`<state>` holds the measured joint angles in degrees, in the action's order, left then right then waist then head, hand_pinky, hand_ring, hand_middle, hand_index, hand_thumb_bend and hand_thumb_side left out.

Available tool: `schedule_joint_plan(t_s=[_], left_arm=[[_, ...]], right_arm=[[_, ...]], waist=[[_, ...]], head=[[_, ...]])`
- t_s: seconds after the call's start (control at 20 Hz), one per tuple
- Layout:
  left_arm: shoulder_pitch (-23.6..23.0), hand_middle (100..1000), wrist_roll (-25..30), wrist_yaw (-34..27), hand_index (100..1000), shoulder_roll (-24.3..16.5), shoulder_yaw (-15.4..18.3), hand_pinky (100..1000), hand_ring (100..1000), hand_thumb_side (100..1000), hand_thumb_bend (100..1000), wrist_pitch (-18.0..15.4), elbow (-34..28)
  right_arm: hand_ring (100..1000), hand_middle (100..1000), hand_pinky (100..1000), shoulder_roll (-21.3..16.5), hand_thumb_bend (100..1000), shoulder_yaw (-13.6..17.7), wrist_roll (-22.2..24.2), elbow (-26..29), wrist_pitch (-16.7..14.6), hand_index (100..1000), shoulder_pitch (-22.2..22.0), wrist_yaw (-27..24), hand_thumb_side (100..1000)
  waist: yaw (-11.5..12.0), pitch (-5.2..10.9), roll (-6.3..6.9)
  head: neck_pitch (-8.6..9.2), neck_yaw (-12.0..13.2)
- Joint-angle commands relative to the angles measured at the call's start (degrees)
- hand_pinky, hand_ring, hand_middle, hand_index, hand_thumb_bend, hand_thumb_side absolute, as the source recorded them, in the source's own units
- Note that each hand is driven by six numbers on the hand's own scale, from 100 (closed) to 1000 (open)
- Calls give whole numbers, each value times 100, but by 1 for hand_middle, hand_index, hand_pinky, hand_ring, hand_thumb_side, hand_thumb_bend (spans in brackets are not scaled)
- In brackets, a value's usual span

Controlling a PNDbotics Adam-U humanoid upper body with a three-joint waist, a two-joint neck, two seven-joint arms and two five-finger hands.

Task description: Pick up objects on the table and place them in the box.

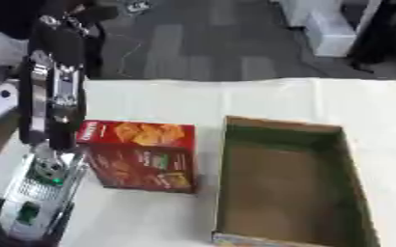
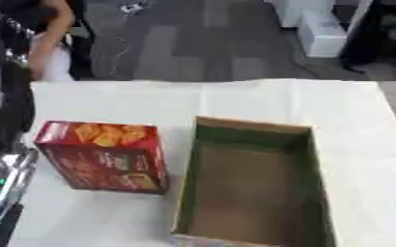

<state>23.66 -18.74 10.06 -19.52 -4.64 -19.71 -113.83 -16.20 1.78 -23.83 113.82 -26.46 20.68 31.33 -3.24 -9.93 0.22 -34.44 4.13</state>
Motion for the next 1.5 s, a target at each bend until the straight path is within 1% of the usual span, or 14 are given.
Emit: schedule_joint_plan(t_s=[0.05, 0.55, 0.85, 1.05, 1.15, 1.3, 1.4, 1.45, 1.5], left_arm=[[86, 799, 9, 20, 932, -40, 49, 887, 757, 908, 100, 6, -76], [84, 798, 13, 21, 931, -37, 48, 886, 755, 908, 100, 17, -76], [79, 797, 11, 24, 930, -27, 53, 886, 754, 908, 100, 20, -76], [74, 796, 9, 26, 930, -19, 58, 886, 754, 909, 100, 21, -76], [72, 797, 8, 26, 930, -17, 61, 885, 754, 908, 100, 22, -76], [74, 797, 5, 29, 930, -14, 66, 885, 754, 906, 100, 20, -76], [74, 795, 4, 34, 931, -11, 71, 885, 751, 893, 100, 22, -76], [77, 791, 11, 41, 931, -19, 71, 884, 746, 880, 100, 28, -76], [93, 775, 62, 87, 929, -87, 66, 873, 719, 768, 110, 44, -76]], right_arm=[[636, 728, 439, -40, 100, 5, 21, 77, 10, 827, 98, 28, 889], [635, 727, 439, -37, 100, 1, 46, 77, 16, 826, 103, 34, 884], [634, 727, 438, -30, 100, 6, 49, 77, 22, 827, 103, 47, 882], [634, 727, 438, -27, 100, 9, 48, 77, 25, 826, 102, 55, 881], [634, 727, 438, -26, 100, 13, 45, 77, 27, 826, 101, 59, 881], [636, 728, 440, -21, 100, 17, 34, 77, 28, 827, 105, 65, 880], [637, 728, 440, -16, 100, 18, 30, 77, 29, 827, 110, 70, 879], [636, 728, 440, -14, 100, 18, 29, 77, 30, 827, 111, 72, 878], [635, 727, 439, -16, 100, 18, 30, 77, 33, 827, 108, 75, 877]], waist=[[-11, 67, 3], [-13, 72, -1], [-22, 69, -6], [-24, 66, -11], [-25, 66, -13], [-30, 62, -17], [-35, 62, -16], [-39, 63, -15], [-44, 64, -12]], head=[[12, 56], [15, 100], [24, 85], [64, 70], [154, 17], [361, -280], [432, -421], [446, -445], [431, -436]])
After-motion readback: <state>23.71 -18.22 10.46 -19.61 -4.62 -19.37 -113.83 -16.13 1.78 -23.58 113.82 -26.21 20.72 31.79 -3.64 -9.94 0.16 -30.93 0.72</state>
